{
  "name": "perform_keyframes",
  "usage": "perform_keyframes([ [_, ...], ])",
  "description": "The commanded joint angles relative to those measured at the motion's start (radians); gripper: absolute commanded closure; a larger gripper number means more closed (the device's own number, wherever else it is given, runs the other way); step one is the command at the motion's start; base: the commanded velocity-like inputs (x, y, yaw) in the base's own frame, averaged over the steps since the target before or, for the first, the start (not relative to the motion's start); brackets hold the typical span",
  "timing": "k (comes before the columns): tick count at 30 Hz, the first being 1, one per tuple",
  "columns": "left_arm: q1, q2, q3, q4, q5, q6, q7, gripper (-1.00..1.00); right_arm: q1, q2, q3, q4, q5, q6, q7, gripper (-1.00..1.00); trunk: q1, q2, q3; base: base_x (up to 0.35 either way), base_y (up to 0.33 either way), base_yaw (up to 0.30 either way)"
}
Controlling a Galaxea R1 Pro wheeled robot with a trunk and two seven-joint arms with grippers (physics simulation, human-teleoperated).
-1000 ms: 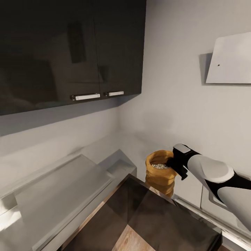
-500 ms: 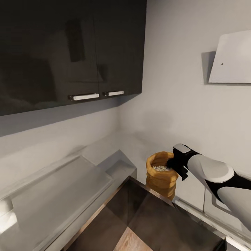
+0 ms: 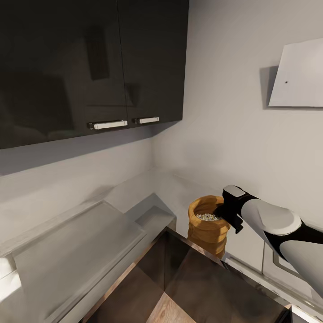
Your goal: In the kitchen, take the popcorn bag from the countertop, put it into the microwave, and heat it until the popcorn is cooked so the cooked popcorn ends up inside the bag.
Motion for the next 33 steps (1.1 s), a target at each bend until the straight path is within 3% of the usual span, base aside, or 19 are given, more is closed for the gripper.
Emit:
perform_keyframes([
  [1, 0.0, 0.0, 0.0, 0.0, 0.0, -0.003, 0.0, -1.0, -0.001, 0.0, 0.009, 0.002, -0.009, 0.005, -0.008, -1.0, 0.0, -0.001, -0.001, 0.0, 0.0, 0.0],
  [6, 0.0, 0.0, 0.0, 0.0, 0.0, -0.003, 0.0, -1.0, 0.013, 0.0, 0.01, 0.005, -0.009, 0.004, -0.057, -1.0, 0.0, -0.001, -0.001, 0.0, 0.0, 0.0],
  [21, 0.0, 0.0, 0.0, 0.0, 0.0, -0.003, 0.0, -1.0, 0.039, 0.001, 0.008, 0.008, -0.017, 0.004, -0.062, -1.0, 0.0, -0.001, -0.001, 0.0, 0.0, 0.0],
  [22, 0.0, 0.0, 0.0, 0.0, 0.0, -0.003, 0.0, -1.0, 0.039, 0.001, 0.008, 0.008, -0.017, 0.004, -0.062, 1.0, 0.0, -0.001, -0.001, 0.0, 0.0, 0.0],
  [33, 0.0, 0.0, 0.0, 0.0, 0.0, -0.003, 0.0, -1.0, 0.039, 0.001, 0.007, 0.005, -0.068, 0.005, -0.062, 1.0, 0.0, -0.001, -0.001, 0.0, 0.0, 0.0],
])
